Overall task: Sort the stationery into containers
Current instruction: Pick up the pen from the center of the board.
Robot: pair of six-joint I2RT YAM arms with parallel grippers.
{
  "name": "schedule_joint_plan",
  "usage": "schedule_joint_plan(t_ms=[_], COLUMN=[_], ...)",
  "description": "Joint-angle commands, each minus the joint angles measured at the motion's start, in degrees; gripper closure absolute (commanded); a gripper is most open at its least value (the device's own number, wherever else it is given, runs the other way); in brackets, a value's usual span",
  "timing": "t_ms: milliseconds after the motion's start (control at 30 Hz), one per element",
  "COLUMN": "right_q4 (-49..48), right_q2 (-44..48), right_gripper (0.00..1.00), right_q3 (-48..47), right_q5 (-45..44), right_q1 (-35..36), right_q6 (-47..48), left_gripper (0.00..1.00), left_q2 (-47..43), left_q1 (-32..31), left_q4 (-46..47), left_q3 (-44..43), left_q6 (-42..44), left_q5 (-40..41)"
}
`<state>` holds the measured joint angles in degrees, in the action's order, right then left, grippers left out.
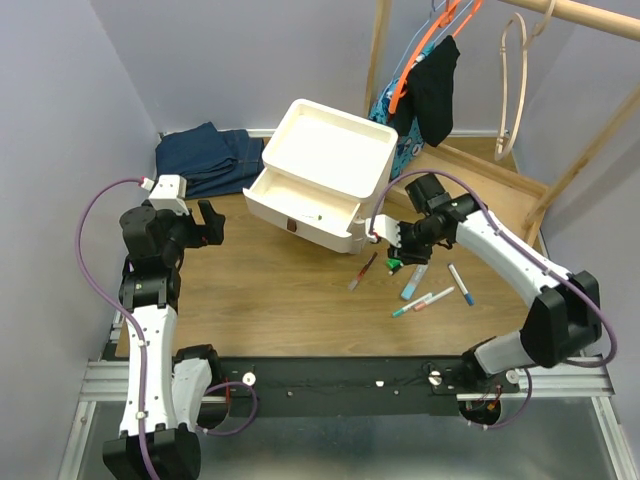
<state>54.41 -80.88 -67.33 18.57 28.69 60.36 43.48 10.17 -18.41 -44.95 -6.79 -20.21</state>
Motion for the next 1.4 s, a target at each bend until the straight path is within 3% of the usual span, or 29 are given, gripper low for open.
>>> schedule_joint_plan(t_ms=[0, 533, 900, 1367], right_q4=[-0.7, -16.61, -16.97, -9.94], right_q2=[-3.84, -17.63, -19.66, -23.0], right_gripper=[0.55, 0.6, 0.59, 0.57], right_q3=[1.32, 3.35, 6.42, 6.42], right_q5=[1.56, 2.17, 1.74, 0.33], right_q1=[-5.3, -8.3, -9.0, -9.53], right_q6=[11.43, 15.67, 20.5, 21.21], left_gripper=[0.01, 0.01, 0.01, 0.01], left_q2=[0.37, -0.24, 0.28, 1.87], left_q1=[0.46, 2.74, 6.08, 6.26], left_q4=[0.22, -6.11, -6.99, -5.14], left_q3=[-0.93, -2.69, -3.39, -3.83], left_q6=[0.46, 2.48, 1.51, 0.81], left_q5=[-1.41, -1.15, -2.56, -3.61])
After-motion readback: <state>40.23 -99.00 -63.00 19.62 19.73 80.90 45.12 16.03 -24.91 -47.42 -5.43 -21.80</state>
